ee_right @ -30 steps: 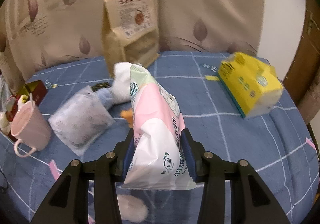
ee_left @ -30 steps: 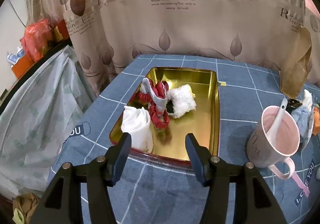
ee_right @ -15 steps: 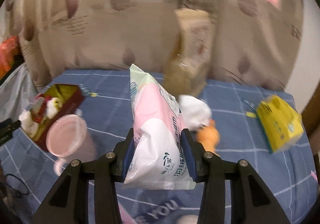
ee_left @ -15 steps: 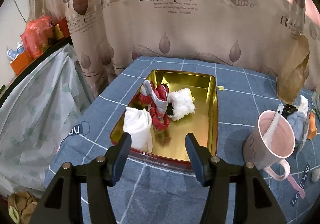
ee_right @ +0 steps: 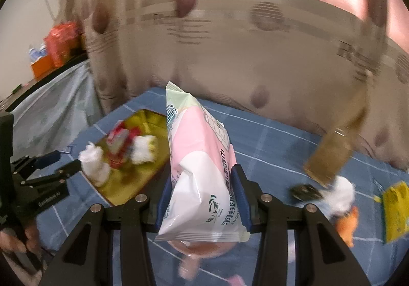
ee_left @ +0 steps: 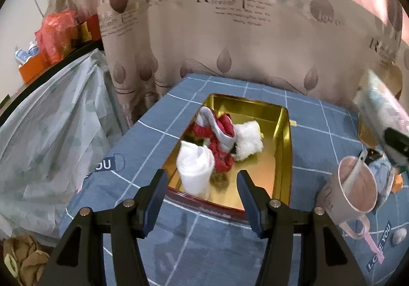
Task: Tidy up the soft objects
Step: 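Carry the pink wet-wipe pack into the tin tray with the right tool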
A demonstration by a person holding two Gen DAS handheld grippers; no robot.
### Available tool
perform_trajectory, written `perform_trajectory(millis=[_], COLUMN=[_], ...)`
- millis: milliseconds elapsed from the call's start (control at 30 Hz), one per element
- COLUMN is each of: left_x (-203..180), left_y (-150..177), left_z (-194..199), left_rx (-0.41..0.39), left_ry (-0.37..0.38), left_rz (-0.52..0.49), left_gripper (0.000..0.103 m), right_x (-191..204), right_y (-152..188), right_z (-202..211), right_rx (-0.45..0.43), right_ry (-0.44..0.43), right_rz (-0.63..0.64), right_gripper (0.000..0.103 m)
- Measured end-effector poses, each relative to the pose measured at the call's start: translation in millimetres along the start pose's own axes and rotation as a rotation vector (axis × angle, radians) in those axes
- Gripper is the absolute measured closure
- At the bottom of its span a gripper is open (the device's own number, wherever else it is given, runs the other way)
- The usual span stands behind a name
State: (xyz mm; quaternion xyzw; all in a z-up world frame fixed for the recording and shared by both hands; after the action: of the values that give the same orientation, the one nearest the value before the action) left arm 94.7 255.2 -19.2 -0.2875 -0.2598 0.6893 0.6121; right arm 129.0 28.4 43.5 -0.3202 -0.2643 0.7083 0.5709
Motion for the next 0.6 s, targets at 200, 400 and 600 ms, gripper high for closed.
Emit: perform_trajectory(millis=[200,400,600], left_x=[21,41,58], left_y=[-6,-8,-8], left_z=[6,6,4], left_rx=[-0.020,-0.021,-0.023], left_ry=[-0.012,-0.025,-0.036], left_rz=[0.056,0.107,0.152], left_gripper=[0.046,0.046,0.046], right_x=[49,88,111], right_y=[-20,-35,-43], right_z=[-20,-57,-101], right_rx=[0.001,0.031,0.075], right_ry=[-0.063,-0.077,-0.045], right_rz=[0.046,0.105,0.139], right_gripper=[0.062,0.062,0.062])
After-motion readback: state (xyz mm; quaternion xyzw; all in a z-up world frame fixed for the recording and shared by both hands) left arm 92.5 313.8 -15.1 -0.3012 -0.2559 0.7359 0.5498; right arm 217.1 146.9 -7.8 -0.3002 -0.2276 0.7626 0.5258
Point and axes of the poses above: each gripper's, at about its wrist camera, not at the fingertips, and z roughly against the way its jaws point, x to its left, y to its underside, the point moved 4 cm from there along -z, roughly the way its jaws point, and after that the axes turned 11 degrees about y, right-handed, at the moved point
